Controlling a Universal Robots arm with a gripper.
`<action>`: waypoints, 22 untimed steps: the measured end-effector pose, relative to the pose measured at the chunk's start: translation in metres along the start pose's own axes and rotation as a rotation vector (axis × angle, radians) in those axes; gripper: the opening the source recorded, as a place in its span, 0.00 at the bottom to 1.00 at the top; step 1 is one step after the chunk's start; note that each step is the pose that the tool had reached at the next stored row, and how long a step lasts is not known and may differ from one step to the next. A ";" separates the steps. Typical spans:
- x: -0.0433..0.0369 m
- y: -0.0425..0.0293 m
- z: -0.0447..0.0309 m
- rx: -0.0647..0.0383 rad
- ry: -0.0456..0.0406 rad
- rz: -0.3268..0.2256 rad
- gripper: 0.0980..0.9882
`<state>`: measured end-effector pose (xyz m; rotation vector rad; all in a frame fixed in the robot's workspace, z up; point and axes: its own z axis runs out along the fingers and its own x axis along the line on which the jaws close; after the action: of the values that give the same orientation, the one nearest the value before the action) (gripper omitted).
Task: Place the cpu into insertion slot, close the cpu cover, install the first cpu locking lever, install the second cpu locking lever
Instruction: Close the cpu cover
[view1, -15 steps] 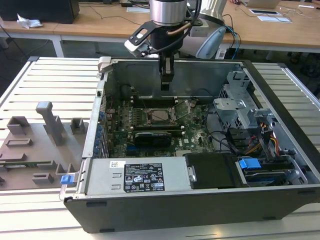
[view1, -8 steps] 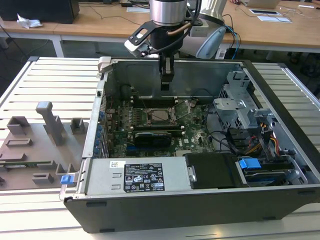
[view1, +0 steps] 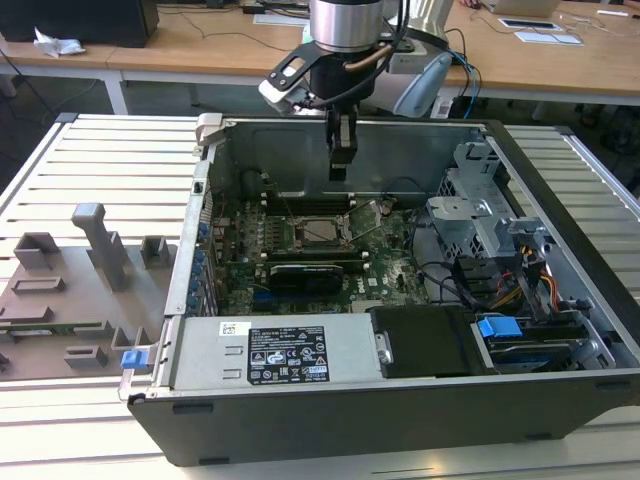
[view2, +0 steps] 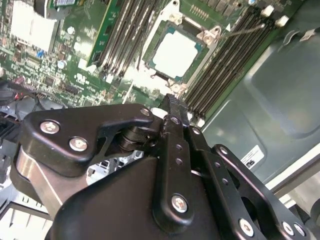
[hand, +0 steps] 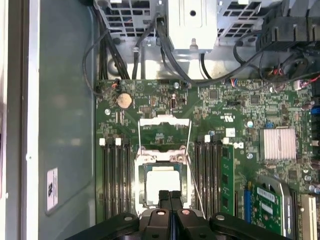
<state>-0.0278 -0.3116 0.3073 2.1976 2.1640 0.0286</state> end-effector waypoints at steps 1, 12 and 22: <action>0.0002 0.0024 0.0001 0.000 0.0000 0.000 0.01; 0.0021 0.0459 0.0024 0.004 -0.0003 0.000 0.01; 0.0028 0.0723 0.0038 0.005 -0.0005 0.000 0.01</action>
<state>0.0447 -0.3100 0.3073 2.1997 2.1660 0.0231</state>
